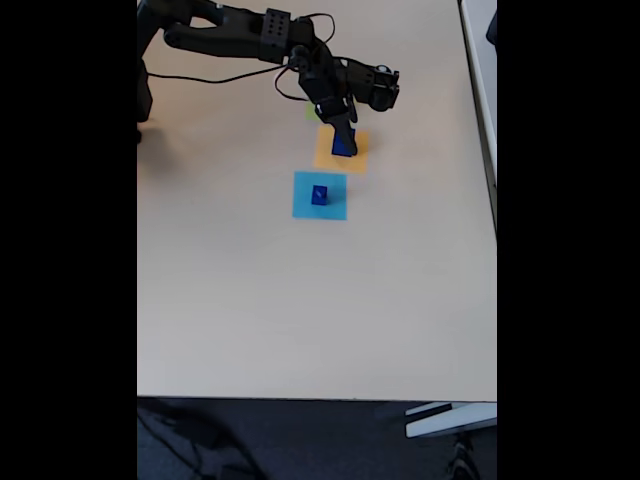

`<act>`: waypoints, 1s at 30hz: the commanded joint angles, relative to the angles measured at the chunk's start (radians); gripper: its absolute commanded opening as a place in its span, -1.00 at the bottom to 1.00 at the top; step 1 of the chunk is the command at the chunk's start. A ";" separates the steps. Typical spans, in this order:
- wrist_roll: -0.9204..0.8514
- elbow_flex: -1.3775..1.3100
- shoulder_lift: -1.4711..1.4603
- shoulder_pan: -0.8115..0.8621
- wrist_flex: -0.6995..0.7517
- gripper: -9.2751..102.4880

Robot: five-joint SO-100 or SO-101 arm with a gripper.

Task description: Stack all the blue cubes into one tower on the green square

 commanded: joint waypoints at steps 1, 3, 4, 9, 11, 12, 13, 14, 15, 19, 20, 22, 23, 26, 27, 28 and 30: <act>0.028 -0.044 0.005 -0.020 -0.021 -0.20; 0.038 -0.044 -0.009 -0.025 -0.026 -0.20; 0.041 -0.044 -0.014 -0.026 -0.029 -0.19; 0.071 -0.044 -0.035 -0.041 -0.038 -0.19; 0.074 -0.044 -0.038 -0.044 -0.041 -0.19; 0.074 -0.044 -0.040 -0.044 -0.043 -0.19; 0.074 -0.044 -0.041 -0.044 -0.043 -0.20; 0.074 -0.044 -0.041 -0.044 -0.043 -0.20; 0.074 -0.044 -0.043 -0.044 -0.043 -0.20; 0.069 -0.044 -0.049 -0.044 -0.043 -0.22; 0.067 -0.044 -0.049 -0.044 -0.043 -0.22; 0.064 -0.041 -0.051 -0.044 -0.043 -0.22; 0.061 -0.040 -0.051 -0.044 -0.041 -0.23; 0.046 -0.037 -0.055 -0.043 -0.038 -0.24; 0.043 -0.032 -0.057 -0.041 -0.038 -0.24; 0.043 -0.025 -0.057 -0.041 -0.038 -0.25; 0.038 -0.015 -0.060 -0.041 -0.038 -0.26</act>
